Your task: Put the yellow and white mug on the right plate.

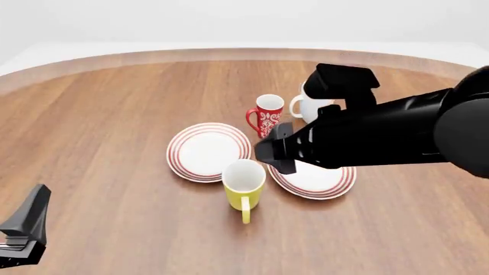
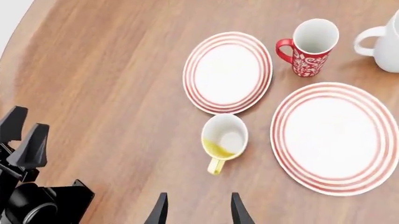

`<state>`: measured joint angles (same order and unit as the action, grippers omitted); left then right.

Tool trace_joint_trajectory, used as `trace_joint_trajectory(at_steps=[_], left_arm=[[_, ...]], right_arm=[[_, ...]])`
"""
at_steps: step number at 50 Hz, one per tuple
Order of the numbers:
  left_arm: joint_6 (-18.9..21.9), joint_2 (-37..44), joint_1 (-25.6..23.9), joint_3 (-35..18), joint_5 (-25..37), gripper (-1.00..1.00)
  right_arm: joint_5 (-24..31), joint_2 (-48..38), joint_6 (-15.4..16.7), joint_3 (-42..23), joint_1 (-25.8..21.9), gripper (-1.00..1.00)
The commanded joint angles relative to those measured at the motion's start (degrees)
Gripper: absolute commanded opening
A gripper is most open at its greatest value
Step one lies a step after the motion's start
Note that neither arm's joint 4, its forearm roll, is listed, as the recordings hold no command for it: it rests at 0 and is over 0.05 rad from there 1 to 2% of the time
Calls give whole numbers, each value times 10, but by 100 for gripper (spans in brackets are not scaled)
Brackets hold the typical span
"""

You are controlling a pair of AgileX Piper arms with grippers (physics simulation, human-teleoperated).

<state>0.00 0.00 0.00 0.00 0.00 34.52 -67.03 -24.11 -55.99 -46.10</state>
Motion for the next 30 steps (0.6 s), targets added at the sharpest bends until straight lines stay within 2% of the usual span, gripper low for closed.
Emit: trace_joint_trajectory(at_steps=[1, 10, 30], left_arm=[[0, 0, 0, 0, 0, 100], [0, 0, 0, 0, 0, 100], [0, 0, 0, 0, 0, 100]], right_arm=[[-3, -27, -2, -10, -4, 100], [-13, -38, 0, -15, 2, 100], [-78, -83, -27, 16, -18, 100]])
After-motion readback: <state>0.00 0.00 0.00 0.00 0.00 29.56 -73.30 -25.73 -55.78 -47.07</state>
